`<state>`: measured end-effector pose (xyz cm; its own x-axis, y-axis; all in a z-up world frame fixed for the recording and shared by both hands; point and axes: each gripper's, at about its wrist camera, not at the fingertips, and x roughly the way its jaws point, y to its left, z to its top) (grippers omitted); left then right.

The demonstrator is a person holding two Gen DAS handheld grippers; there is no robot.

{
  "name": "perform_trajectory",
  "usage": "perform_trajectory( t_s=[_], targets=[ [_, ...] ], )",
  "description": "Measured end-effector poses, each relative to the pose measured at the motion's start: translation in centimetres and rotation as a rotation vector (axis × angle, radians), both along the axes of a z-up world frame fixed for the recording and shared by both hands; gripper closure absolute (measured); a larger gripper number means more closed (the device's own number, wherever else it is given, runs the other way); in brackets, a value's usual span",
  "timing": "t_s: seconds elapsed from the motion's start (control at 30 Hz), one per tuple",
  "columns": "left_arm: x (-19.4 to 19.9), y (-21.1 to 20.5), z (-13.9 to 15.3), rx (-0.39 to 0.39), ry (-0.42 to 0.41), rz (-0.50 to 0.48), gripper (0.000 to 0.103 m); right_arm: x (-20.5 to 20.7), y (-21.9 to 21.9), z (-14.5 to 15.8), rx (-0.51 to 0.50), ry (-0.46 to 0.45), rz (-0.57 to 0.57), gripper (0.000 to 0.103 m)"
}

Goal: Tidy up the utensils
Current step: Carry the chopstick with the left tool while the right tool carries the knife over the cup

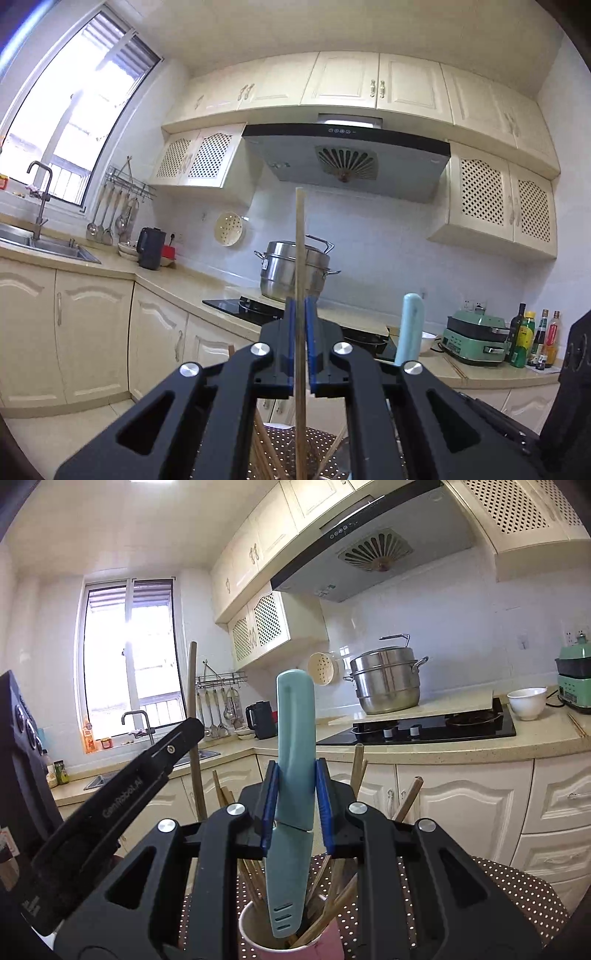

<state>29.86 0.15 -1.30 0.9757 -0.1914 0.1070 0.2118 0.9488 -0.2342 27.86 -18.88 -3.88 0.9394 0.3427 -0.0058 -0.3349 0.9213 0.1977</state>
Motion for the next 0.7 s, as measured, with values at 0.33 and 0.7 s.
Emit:
perform_trajectory(
  t_s=[0.33, 0.7],
  targets=[
    [1.3, -0.1, -1.3, -0.001, 0.020, 0.012, 0.097, -0.3, 0.8, 0.0, -0.039, -0.035, -0.004, 0.083],
    [1.5, 0.0, -3.3, 0.018, 0.091, -0.058, 0.095, -0.3, 1.0, 0.1, -0.047, -0.024, -0.010, 0.082]
  ],
)
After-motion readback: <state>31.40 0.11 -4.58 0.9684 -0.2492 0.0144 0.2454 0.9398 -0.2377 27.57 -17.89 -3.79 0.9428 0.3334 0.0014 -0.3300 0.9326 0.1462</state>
